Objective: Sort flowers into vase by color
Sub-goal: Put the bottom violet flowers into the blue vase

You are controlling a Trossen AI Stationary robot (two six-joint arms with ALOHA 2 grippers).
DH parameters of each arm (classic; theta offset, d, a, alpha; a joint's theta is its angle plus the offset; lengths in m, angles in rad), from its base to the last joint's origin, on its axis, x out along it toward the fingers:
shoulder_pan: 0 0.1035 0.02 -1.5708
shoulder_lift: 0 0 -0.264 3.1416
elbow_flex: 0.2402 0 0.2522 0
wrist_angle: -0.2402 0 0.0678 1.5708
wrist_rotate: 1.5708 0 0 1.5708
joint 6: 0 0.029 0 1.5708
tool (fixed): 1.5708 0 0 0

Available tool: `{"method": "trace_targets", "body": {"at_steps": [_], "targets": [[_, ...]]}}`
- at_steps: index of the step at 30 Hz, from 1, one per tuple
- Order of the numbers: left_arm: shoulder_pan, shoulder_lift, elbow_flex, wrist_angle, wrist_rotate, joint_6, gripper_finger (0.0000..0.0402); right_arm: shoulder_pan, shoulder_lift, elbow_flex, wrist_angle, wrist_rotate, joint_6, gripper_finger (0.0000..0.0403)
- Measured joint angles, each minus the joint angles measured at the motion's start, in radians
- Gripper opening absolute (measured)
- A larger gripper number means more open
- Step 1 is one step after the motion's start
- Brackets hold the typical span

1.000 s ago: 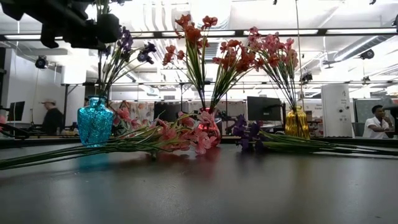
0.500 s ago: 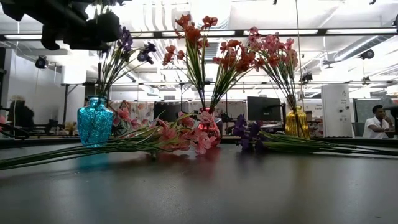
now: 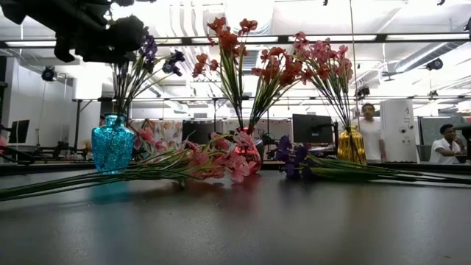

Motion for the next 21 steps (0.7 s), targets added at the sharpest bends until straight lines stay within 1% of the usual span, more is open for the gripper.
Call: {"method": "trace_targets", "body": {"at_steps": [5,9,12,17,21], "targets": [[-0.003,-0.001,0.0,-0.015,0.049,0.008,0.0218,0.0,0.0,0.0,0.0,-0.001,0.0,0.021],[-0.004,-0.001,0.0,-0.038,0.064,0.008,0.0267,0.0,0.0,0.0,-0.003,-0.001,0.004,0.021],[-0.004,-0.002,0.0,-0.056,0.092,0.007,0.0294,0.0,0.0,0.0,-0.013,-0.003,0.014,0.021],[-0.004,-0.005,0.0,-0.061,0.202,-0.011,0.0314,0.0,0.0,0.0,-0.013,-0.003,0.025,0.021],[-0.004,-0.013,0.0,-0.064,0.238,-0.008,0.0316,0.0,0.0,0.0,-0.013,-0.003,0.027,0.021]]}}
